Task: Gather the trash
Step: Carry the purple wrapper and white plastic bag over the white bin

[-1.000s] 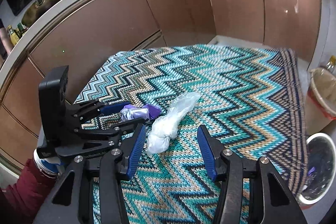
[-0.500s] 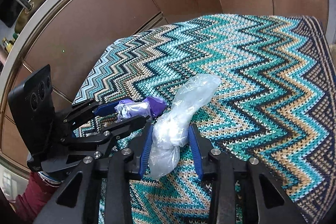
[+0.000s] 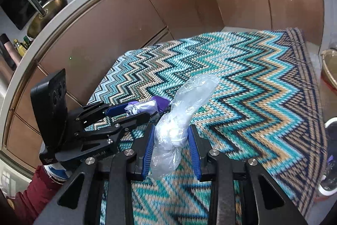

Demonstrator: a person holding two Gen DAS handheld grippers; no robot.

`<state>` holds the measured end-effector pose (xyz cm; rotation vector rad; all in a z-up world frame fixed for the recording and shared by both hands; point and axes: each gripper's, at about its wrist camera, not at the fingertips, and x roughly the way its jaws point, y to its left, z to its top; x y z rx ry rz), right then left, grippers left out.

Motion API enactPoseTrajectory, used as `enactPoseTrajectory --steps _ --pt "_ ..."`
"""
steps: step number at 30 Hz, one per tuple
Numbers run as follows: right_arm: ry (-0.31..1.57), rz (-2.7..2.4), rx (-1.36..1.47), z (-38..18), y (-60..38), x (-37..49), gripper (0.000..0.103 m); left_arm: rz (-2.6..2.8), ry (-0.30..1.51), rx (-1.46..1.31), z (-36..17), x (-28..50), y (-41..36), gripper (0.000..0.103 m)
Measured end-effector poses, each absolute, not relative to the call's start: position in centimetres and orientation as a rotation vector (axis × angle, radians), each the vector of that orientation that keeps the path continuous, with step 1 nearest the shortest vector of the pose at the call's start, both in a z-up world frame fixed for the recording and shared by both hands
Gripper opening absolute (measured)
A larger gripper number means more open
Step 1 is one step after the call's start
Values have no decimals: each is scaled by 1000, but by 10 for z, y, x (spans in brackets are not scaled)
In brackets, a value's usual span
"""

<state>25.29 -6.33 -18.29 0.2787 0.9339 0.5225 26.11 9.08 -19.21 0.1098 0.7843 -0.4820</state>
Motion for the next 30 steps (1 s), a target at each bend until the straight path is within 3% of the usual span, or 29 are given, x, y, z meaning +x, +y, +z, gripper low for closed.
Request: enactPoseTrajectory --steps 19,30 --pt "805 480 304 -134 -93 154 32 -468 700 53 -145 177 87 35" --pt "731 464 368 -125 -145 110 32 -470 685 36 -123 152 41 35"
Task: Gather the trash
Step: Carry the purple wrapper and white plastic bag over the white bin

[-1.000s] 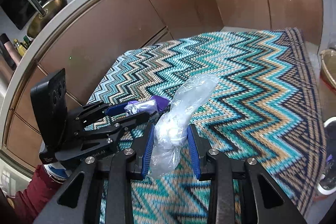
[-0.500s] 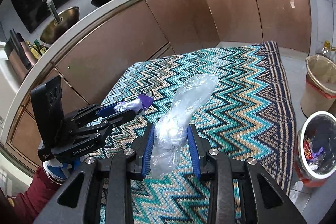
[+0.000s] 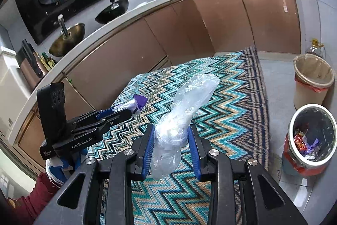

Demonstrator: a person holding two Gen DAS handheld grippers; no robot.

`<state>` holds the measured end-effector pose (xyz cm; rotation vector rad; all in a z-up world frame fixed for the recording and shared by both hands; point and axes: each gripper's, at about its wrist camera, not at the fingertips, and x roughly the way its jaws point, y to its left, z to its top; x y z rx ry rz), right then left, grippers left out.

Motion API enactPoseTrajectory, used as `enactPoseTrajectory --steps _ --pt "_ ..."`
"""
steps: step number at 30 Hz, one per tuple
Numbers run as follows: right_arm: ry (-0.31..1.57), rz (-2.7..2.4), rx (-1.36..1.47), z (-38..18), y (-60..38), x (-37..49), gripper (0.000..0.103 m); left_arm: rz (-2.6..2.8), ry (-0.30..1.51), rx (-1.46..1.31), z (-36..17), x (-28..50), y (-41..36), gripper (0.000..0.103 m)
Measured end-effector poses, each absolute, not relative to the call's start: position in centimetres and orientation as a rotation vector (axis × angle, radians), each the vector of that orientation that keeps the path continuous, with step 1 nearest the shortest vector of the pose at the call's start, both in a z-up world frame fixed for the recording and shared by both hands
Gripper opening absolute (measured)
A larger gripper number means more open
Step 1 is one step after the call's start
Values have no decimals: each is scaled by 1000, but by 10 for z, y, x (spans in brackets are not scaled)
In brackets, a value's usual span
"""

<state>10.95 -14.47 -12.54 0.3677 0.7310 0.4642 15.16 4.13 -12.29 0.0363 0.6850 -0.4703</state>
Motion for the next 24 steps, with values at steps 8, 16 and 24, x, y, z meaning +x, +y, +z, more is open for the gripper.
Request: enactPoseTrajectory --steps 8,16,24 --pt "681 397 432 -133 -221 99 32 -542 712 84 -115 162 -42 35" --pt "686 201 425 -160 -318 120 32 -665 792 122 -128 199 -158 35" --pt "775 16 383 -205 -384 160 32 -712 910 108 -161 257 -262 35"
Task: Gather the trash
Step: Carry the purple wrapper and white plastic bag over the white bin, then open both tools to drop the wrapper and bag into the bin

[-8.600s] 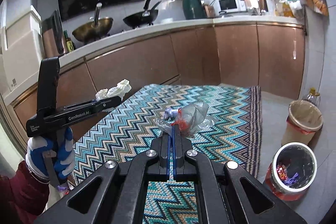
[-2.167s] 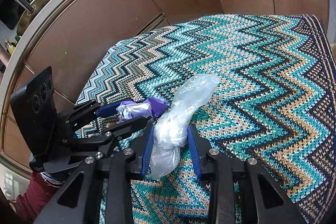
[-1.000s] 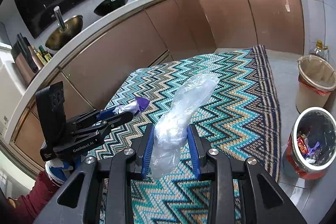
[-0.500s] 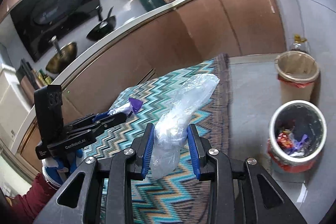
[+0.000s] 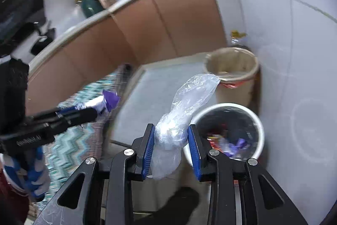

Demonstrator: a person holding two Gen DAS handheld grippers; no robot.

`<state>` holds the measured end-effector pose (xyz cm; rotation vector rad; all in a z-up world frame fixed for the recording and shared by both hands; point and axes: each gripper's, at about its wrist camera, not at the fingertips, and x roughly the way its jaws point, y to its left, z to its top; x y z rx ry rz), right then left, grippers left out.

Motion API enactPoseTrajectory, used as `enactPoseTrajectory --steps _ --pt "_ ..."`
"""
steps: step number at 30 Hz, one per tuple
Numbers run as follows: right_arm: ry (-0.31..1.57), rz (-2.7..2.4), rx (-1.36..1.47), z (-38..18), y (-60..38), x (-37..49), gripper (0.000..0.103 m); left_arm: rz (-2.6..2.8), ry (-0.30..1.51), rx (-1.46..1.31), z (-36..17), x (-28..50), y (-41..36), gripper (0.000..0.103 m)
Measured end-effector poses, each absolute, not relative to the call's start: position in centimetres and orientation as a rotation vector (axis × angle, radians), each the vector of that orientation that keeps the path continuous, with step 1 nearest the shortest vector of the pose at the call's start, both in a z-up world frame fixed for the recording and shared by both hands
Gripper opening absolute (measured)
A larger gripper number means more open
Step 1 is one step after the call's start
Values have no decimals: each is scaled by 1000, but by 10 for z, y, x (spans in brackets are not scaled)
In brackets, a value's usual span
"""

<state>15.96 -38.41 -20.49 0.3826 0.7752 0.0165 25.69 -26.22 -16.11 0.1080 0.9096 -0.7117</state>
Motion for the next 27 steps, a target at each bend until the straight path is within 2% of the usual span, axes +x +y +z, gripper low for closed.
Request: enactPoseTrajectory --steps 7,12,15,21,27 --pt "862 -82 353 -249 -412 194 36 -700 1002 80 -197 297 -317 37" --pt "889 -141 372 -271 -430 208 54 -692 1044 30 -215 316 -332 40" --pt "889 -152 378 -275 -435 205 57 -685 1052 19 -219 320 -335 41" --pt "859 -171 359 -259 -424 188 57 -661 1025 30 -211 314 -325 41" --pt "774 -173 278 -215 -387 163 66 -600 942 49 -182 287 -293 42"
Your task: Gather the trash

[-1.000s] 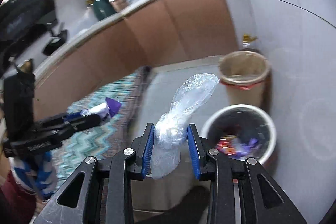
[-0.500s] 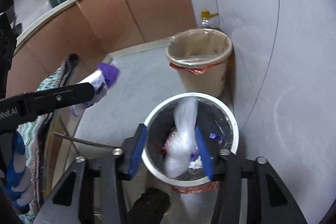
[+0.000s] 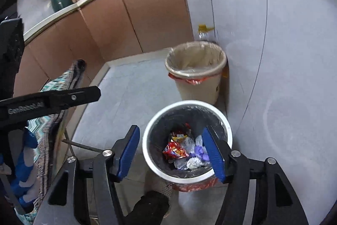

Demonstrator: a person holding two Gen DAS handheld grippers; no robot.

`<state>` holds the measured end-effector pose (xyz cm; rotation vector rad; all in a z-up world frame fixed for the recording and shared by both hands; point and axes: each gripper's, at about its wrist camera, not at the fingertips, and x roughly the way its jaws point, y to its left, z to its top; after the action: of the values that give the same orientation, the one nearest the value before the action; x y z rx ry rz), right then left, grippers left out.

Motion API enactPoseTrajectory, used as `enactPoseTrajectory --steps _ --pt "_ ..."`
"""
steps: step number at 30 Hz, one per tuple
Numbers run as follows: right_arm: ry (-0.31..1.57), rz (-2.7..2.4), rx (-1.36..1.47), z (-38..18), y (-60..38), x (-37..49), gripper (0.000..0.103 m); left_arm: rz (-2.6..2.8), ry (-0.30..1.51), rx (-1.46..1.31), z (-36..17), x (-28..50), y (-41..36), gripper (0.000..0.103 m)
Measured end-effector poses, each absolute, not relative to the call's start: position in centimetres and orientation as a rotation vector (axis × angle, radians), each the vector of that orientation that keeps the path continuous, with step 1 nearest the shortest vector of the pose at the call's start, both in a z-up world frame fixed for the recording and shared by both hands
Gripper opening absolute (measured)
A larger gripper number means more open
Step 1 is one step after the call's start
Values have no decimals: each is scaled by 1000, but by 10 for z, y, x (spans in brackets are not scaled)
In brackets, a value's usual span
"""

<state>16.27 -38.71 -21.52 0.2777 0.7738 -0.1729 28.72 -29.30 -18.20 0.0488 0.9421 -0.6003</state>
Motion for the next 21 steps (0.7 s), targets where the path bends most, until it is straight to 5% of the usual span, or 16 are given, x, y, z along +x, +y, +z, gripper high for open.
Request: enactPoseTrajectory --steps 21 --pt "445 -239 25 -68 -248 72 98 -306 552 44 -65 163 -109 62"
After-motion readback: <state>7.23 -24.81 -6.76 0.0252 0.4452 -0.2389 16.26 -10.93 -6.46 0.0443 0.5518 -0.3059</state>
